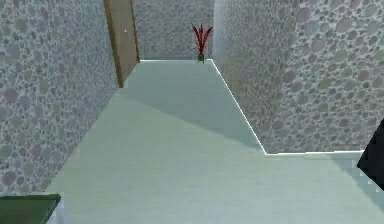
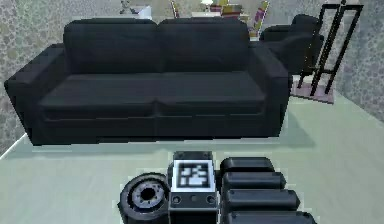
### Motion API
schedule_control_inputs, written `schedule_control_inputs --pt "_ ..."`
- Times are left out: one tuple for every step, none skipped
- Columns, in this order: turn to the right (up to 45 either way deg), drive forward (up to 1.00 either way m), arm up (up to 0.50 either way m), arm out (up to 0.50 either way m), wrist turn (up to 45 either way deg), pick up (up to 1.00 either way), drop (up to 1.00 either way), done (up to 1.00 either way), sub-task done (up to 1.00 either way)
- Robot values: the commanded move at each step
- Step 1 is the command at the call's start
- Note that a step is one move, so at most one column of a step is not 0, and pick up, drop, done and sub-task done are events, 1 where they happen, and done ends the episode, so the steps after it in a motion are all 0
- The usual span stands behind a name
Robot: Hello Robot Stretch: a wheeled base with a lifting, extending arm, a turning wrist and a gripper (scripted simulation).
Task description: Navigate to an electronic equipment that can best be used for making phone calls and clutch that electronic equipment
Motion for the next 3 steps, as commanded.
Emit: schedule_control_inputs --pt "45.0 0.0 0.0 0.0 0.0 0.0 0.0 0.0 0.0" --pt "45.0 0.0 0.0 0.0 0.0 0.0 0.0 0.0 0.0" --pt "45.0 0.0 0.0 0.0 0.0 0.0 0.0 0.0 0.0"
